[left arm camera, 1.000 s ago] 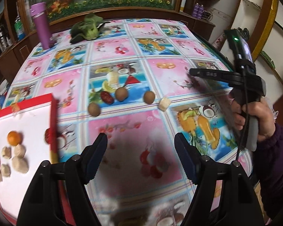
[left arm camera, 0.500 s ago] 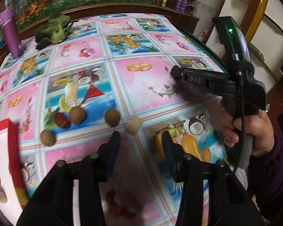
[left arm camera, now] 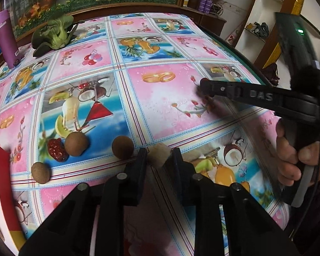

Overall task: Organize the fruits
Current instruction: 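Grasp another red date with the right gripper while the left grasps a beige cube, then carry the date and cube to the tray and open both grippers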

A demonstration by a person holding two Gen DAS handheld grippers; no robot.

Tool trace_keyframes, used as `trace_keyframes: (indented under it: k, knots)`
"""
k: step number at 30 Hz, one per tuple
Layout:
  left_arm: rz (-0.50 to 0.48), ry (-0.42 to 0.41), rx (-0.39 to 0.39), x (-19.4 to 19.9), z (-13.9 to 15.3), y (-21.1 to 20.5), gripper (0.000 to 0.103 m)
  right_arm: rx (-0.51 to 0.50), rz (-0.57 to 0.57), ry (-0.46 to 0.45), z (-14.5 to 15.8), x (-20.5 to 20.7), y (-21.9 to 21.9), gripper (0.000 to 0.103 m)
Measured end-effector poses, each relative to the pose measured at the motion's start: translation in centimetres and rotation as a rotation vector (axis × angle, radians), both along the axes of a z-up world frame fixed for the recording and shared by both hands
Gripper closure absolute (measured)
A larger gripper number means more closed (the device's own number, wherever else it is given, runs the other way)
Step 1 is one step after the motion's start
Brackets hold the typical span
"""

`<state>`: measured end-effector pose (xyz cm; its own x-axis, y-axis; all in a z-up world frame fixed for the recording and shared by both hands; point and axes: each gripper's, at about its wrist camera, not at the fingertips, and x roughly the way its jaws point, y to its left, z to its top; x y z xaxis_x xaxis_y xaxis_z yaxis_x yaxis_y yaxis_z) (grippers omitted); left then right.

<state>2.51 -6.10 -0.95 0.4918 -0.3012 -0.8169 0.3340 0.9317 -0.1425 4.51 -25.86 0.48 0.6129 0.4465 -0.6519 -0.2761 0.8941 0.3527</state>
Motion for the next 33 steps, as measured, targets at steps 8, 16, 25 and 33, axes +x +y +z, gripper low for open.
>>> trace_keyframes:
  k: [8, 16, 25, 33]
  knots:
    - [0.016, -0.006, -0.026, -0.6, 0.0, 0.4, 0.081, 0.034, 0.039, -0.057, 0.7, -1.0, 0.7, 0.088]
    - [0.073, -0.050, -0.050, -4.1, 2.1, 2.8, 0.081, 0.081, 0.142, -0.091, 1.9, -3.9, 4.4, 0.088]
    - [0.279, -0.159, 0.010, -9.8, 5.5, 10.1, 0.081, 0.113, 0.411, -0.100, 4.0, -8.8, 15.5, 0.088]
    - [0.521, -0.174, 0.051, -15.0, 5.6, 20.6, 0.081, 0.031, 0.581, -0.120, 4.2, -12.2, 24.6, 0.088]
